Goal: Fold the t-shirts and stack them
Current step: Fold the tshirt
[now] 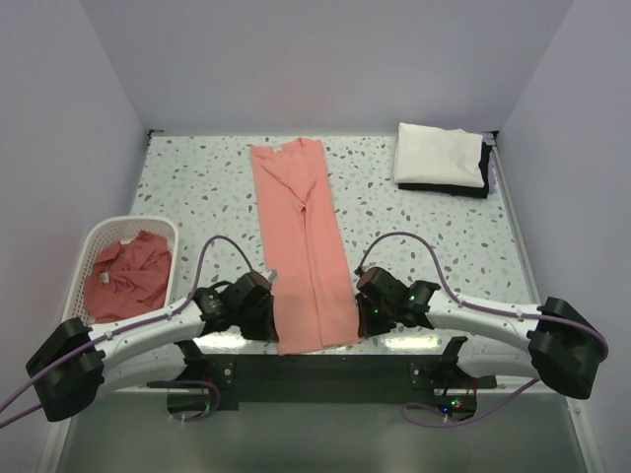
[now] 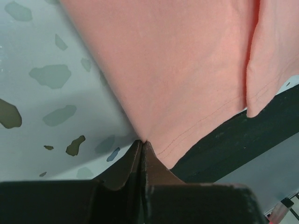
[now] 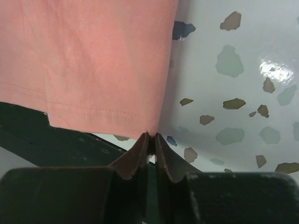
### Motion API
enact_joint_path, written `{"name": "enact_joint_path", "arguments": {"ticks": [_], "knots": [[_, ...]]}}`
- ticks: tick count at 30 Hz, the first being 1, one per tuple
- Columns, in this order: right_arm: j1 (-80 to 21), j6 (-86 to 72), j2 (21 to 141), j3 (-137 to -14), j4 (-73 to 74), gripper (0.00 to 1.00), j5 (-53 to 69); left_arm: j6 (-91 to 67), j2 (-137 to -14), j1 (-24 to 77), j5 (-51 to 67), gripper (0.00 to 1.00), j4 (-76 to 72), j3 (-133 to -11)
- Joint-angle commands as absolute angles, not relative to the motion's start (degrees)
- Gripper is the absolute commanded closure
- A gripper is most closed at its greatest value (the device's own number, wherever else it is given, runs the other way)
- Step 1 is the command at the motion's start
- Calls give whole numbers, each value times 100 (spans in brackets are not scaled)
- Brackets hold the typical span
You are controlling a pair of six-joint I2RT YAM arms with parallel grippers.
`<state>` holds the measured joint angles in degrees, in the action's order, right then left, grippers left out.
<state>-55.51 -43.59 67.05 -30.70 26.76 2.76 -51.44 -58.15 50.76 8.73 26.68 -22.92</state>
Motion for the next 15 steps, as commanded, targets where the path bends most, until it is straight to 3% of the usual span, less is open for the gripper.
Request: {"name": "enact_joint_path", "arguments": {"ticks": [1,2,3,6,10,15], "knots": [[-5642,-4632,6531,-2962,2522,87,378,-5185,-5626,5106,984,93,3032,-2513],[-5634,-4614,6487,-2971,2592,76,361,-5212,-5590,5106,984,89,3171,-2566],[-5634,-4597,6408,-3040,2662,70,265,-5255,-5581,5115,950,82,3277,-2723],[-5634,-4553,6258,-3181,2988,57,106,-5317,-5572,5115,896,72,3638,-2944],[-5608,-4641,6205,-3120,3103,55,18,-5528,-5590,5107,1089,65,3657,-2980],[-5380,-4509,6354,-3067,2971,56,237,-5791,-5528,5106,1362,64,3331,-2655]]}}
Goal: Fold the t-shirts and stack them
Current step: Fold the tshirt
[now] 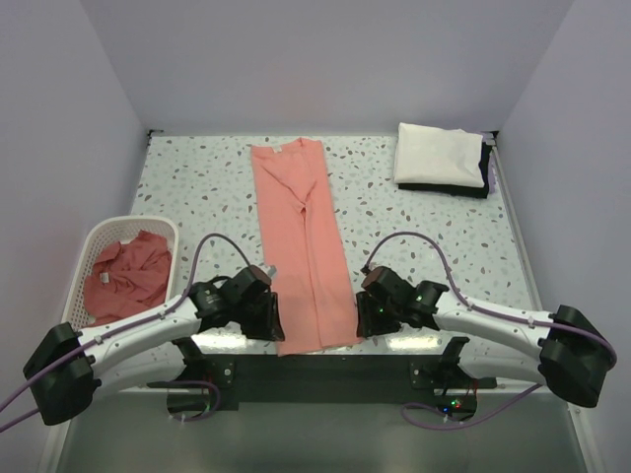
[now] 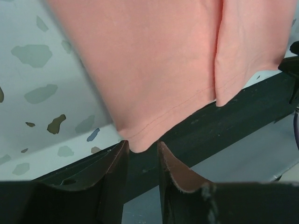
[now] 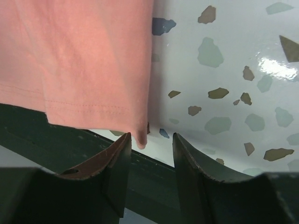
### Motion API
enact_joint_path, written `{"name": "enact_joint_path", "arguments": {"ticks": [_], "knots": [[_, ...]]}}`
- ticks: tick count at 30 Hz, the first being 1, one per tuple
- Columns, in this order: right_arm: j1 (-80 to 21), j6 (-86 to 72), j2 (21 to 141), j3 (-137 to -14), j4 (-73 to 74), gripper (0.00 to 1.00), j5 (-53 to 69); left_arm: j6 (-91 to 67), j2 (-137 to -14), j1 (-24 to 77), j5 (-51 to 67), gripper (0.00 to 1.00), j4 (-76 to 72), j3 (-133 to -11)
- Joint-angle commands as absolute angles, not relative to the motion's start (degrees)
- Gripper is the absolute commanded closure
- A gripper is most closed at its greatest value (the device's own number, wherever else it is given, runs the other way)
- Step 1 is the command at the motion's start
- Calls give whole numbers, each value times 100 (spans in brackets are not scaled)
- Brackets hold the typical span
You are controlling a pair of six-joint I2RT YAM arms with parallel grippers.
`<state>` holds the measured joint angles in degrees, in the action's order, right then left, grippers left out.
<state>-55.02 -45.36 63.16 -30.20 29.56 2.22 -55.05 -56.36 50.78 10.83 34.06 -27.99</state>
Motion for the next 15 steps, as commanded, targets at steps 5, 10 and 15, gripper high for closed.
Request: {"name": "enact_joint_path", "arguments": {"ticks": [5,10,15], "knots": [[-5098,-4351,6345,-2962,2795,56,535,-5932,-5449,5115,1389,64,3173,-2453],[-5063,-4289,6486,-2883,2584,59,773,-6152,-5441,5107,1433,66,2884,-2119],[-5062,-4236,6495,-2821,2566,62,896,-6354,-5309,5133,1415,66,2699,-1881]]}}
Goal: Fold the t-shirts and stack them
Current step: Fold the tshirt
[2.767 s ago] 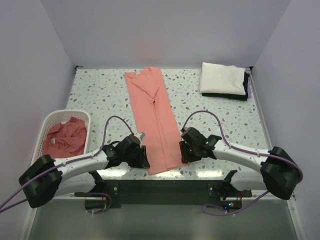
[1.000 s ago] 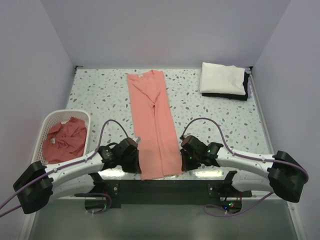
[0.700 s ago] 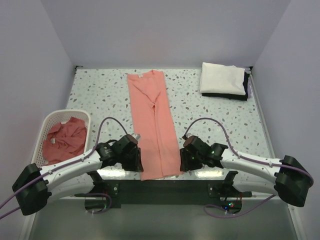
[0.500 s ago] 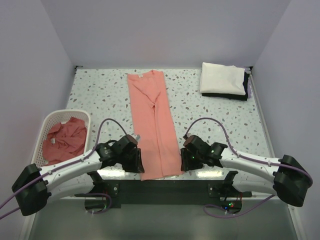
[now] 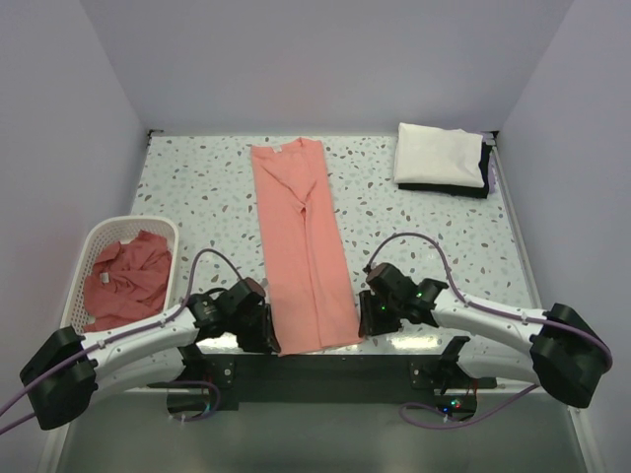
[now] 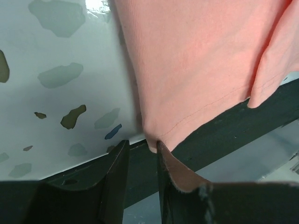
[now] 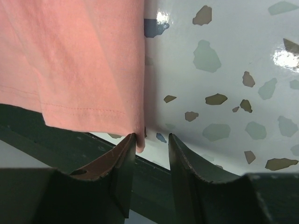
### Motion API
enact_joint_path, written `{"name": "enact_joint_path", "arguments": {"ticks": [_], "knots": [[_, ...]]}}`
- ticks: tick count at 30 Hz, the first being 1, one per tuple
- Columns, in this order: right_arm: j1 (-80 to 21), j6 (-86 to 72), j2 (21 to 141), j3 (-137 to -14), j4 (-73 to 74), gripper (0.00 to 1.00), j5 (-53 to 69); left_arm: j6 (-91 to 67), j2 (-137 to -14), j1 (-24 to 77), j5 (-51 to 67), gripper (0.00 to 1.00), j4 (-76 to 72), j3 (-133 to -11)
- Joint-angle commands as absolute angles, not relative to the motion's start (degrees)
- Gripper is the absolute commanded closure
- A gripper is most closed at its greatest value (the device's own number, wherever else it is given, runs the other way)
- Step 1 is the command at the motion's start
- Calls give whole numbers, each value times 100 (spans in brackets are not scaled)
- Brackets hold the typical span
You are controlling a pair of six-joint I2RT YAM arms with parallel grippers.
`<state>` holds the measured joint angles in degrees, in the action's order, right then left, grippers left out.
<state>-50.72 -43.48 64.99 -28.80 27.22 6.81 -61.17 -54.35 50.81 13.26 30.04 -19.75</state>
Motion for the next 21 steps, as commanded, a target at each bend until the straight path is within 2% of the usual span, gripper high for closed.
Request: {"name": "enact_joint_path", "arguments": {"ticks": [1,21], "knots": [[-5054,-4254,6495,-2769,2523,62,957,-6415,-5291,5150,1406,66,2637,-1829],[-5063,-4377,6688,-2663,2223,69,1222,-6416,-4931,5309,1178,70,2557,-1837]]}}
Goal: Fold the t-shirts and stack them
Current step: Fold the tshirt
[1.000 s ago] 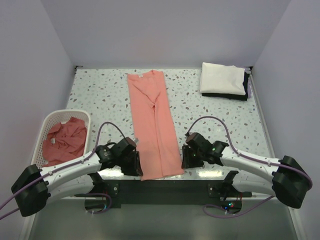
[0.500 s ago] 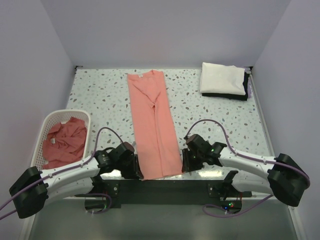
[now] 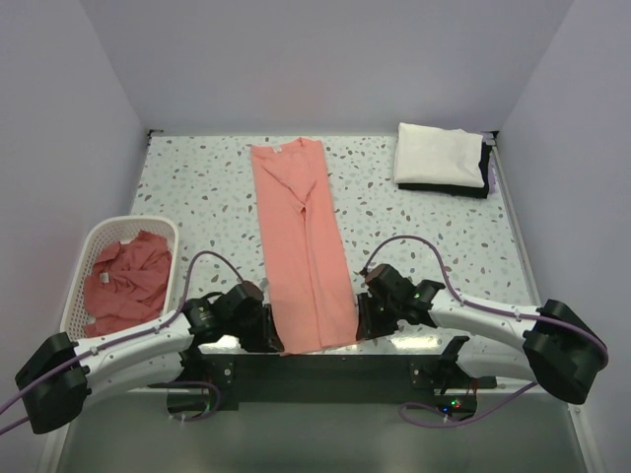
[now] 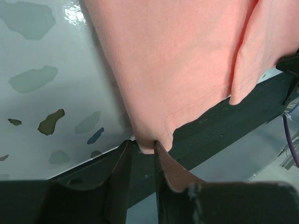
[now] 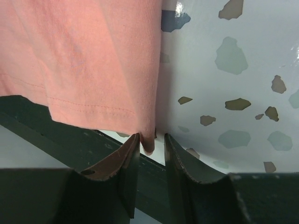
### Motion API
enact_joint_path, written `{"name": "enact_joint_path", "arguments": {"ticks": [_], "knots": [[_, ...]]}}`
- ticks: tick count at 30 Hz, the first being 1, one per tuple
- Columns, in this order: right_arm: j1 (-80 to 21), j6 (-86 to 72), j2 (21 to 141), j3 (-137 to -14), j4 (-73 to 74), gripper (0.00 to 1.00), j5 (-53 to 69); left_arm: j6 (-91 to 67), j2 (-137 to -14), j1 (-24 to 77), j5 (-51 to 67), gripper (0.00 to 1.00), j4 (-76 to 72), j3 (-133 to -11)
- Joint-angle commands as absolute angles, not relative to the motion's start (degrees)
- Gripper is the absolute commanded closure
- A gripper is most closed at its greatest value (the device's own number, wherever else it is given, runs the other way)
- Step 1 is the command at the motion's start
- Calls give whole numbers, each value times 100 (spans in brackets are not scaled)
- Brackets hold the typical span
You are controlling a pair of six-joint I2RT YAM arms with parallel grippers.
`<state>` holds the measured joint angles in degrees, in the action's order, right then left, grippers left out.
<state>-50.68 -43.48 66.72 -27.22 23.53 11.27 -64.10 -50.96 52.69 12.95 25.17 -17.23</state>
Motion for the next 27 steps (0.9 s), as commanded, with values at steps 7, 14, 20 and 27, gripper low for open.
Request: {"name": "enact_joint_path", "arguments": {"ticks": [7,14,20,27], "knots": [[-5063,-4386,6671,-2663,2215,70,1178,-6407,-4825,5309,1134,60,2558,-1846],[-5062,-4421,6662,-2619,2162,71,1178,-6407,-5079,5309,1125,58,2417,-1819],[-5062,-4438,6645,-2593,2136,72,1195,-6407,-5273,5309,1107,62,2417,-1793],[-5063,-4482,6618,-2610,2083,73,1327,-6504,-5221,5309,1125,70,2373,-1723]]}}
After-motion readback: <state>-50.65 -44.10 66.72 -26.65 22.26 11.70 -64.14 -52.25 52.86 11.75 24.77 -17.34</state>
